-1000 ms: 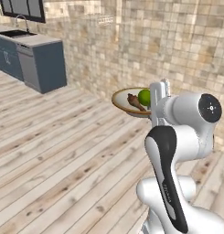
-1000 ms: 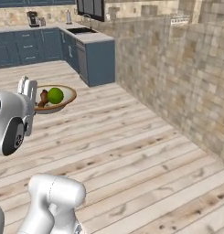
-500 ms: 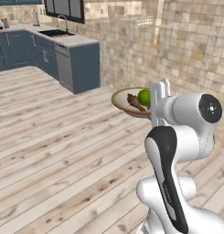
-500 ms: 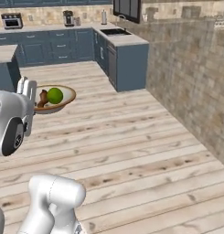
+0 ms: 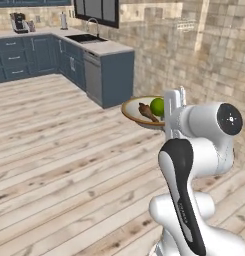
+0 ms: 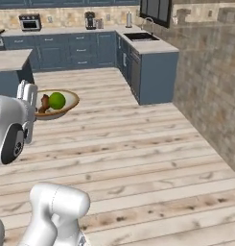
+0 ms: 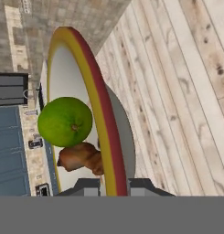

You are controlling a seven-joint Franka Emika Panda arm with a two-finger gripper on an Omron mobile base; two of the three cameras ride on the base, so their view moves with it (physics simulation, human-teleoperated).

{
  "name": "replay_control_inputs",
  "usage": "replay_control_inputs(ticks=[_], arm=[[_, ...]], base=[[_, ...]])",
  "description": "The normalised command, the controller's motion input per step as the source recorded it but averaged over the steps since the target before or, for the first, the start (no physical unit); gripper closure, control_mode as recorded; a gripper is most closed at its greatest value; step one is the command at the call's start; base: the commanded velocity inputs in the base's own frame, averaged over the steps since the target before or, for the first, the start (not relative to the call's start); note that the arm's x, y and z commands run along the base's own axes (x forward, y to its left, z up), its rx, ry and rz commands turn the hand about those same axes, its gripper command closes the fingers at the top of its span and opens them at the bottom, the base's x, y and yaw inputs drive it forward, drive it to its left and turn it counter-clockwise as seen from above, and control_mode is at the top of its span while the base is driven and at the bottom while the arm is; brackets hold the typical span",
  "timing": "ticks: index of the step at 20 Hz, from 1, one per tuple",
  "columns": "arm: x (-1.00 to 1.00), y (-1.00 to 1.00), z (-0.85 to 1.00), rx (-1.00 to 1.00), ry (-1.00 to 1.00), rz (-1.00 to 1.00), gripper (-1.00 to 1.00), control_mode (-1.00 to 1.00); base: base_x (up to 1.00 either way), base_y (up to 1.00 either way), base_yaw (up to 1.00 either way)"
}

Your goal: Pick the chicken drumstick and lime from their plates and place them in the bowl. Then put the bowl in the fridge.

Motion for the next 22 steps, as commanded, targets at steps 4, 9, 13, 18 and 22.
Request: replay_control_inputs(ticks=[4,9,13,18,22], arm=[[0.0,0.0,0.0,0.0,0.0,0.0,1.0,1.0],[0.0,0.0,0.0,0.0,0.0,0.0,1.0,1.0],[0.0,0.0,0.0,0.0,0.0,0.0,1.0,1.0],[0.0,0.0,0.0,0.0,0.0,0.0,1.0,1.0],[0.0,0.0,0.0,0.0,0.0,0.0,1.0,1.0]], base=[[0.94,0.05,0.19],[0.94,0.04,0.18],[0.94,0.02,0.17],[0.94,0.01,0.14],[0.94,0.02,0.12]])
